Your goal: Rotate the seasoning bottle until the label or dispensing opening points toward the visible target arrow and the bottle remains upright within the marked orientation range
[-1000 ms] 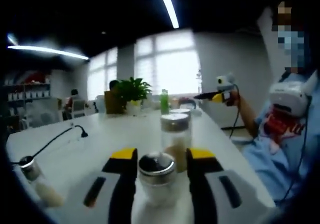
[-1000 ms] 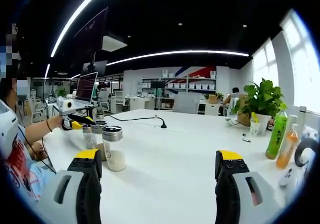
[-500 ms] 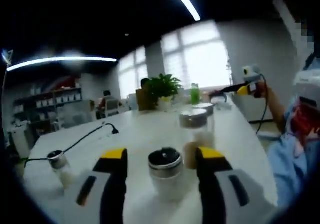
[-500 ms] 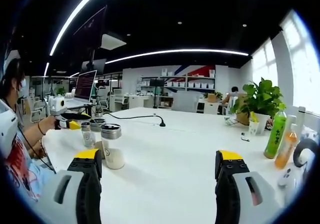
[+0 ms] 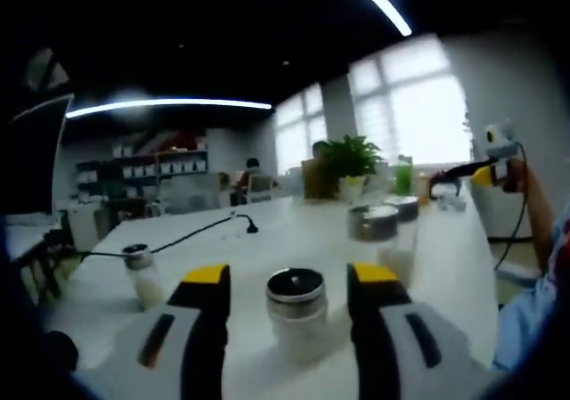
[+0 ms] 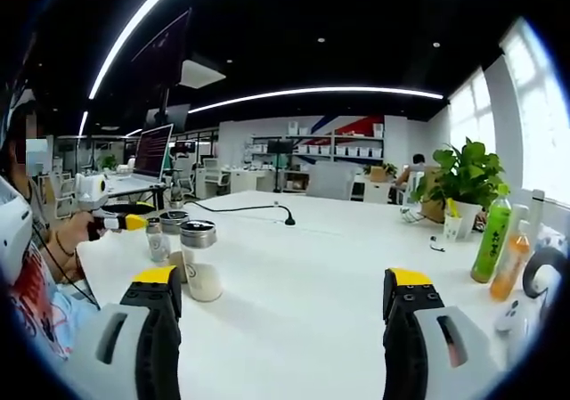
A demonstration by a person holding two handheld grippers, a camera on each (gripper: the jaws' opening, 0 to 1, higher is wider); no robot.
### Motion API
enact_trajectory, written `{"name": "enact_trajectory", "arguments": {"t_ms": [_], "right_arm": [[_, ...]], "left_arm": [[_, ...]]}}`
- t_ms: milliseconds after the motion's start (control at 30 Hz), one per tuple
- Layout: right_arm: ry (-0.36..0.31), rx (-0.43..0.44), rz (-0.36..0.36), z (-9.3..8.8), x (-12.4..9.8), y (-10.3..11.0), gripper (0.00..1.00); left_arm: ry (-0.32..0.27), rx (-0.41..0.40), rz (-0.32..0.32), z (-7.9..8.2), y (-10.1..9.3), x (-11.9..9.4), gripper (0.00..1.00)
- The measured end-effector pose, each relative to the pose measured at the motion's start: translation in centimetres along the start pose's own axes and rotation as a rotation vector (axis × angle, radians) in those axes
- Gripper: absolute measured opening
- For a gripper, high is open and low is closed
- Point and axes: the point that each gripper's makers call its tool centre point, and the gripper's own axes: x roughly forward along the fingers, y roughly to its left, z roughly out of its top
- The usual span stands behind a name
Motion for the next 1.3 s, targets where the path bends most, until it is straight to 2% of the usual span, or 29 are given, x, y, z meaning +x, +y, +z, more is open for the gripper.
{"name": "enact_trajectory", "arguments": {"t_ms": [67, 133, 167, 200, 333, 467, 633, 833, 1000, 1100, 1300], "right_arm": [[0.0, 0.0, 0.0, 0.0, 0.0, 0.0, 0.97], [0.001, -0.002, 0.001, 0.0, 0.0, 0.1, 0.97], [0.001, -0.002, 0.001, 0.0, 0.0, 0.1, 0.97], [0.002, -0.003, -0.001, 0.0, 0.1, 0.1, 0.97], [0.003, -0.003, 0.005, 0.0, 0.1, 0.4, 0.97], [-0.001, -0.014, 0.006, 0.1, -0.1, 0.6, 0.97], [-0.034, -0.048, -0.002, 0.9, -0.5, 0.5, 0.98], [-0.015, -0.029, -0.005, 0.5, -0.4, 0.3, 0.98], [-0.017, -0.025, 0.0, 0.5, -0.5, 0.4, 0.99], [-0.03, -0.023, -0.01, 0.7, -0.6, 0.2, 0.99], [-0.029, -0.01, -0.009, 0.7, -0.7, 0.4, 0.99]], "left_arm": [[-0.005, 0.005, 0.049, 0.0, 0.4, 0.0, 0.55], [-0.053, -0.011, 0.148, 0.5, 1.3, -0.5, 0.54], [-0.085, -0.014, 0.154, 0.8, 1.1, -0.6, 0.54], [-0.091, -0.03, 0.146, 0.7, 0.7, -0.6, 0.54], [-0.076, -0.029, 0.164, 0.0, 0.3, -0.2, 0.53], [-0.08, -0.061, 0.199, -0.6, 0.6, 0.1, 0.53], [-0.058, -0.088, 0.165, -1.6, -0.2, 0.7, 0.52], [-0.061, -0.103, 0.178, -1.8, 0.0, 1.3, 0.51], [-0.059, -0.109, 0.184, -1.9, 0.0, 1.5, 0.43], [-0.065, -0.123, 0.178, -1.9, -0.2, 1.5, 0.34], [-0.072, -0.11, 0.17, -2.1, -0.2, 1.4, 0.33]]}}
